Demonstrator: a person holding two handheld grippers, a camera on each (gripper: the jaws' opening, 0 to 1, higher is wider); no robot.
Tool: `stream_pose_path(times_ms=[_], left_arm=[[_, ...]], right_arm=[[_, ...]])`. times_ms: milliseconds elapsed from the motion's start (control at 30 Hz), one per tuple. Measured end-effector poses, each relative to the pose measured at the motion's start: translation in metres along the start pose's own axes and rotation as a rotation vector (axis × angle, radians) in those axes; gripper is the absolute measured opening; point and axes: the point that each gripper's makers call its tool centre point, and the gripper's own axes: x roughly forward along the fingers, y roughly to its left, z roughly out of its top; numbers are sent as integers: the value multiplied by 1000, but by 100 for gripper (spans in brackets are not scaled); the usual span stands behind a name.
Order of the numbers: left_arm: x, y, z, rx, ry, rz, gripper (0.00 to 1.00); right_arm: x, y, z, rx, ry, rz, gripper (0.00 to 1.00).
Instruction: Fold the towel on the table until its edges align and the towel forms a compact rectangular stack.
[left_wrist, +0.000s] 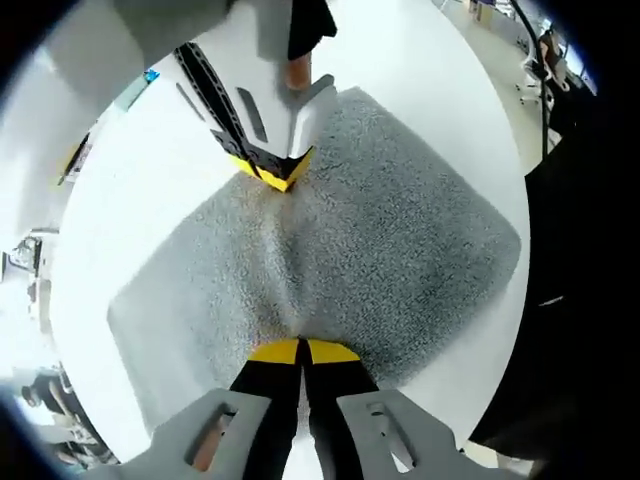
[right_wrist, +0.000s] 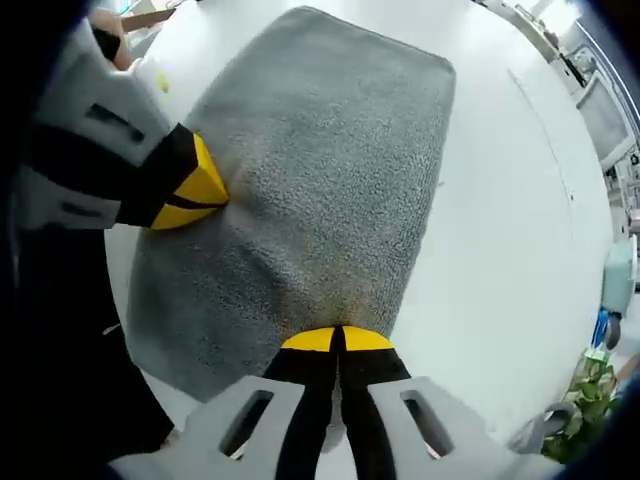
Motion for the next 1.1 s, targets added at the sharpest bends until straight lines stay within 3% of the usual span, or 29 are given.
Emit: stream_pose_path(times_ms=[200, 533, 700, 1100], left_arm=[[0, 0, 0, -19, -16, -1, 1], [0, 2, 0, -129, -72, -6, 1], [0, 1, 0, -121, -65, 19, 1], [0, 1, 1, -138, -49, -4, 1]], right_arm=[[-1, 6, -5, 38, -19, 19, 0], [-2, 13, -9, 97, -55, 61, 0], [-3, 20, -13, 108, -63, 78, 0], [-6, 36, -20, 149, -115, 114, 0]])
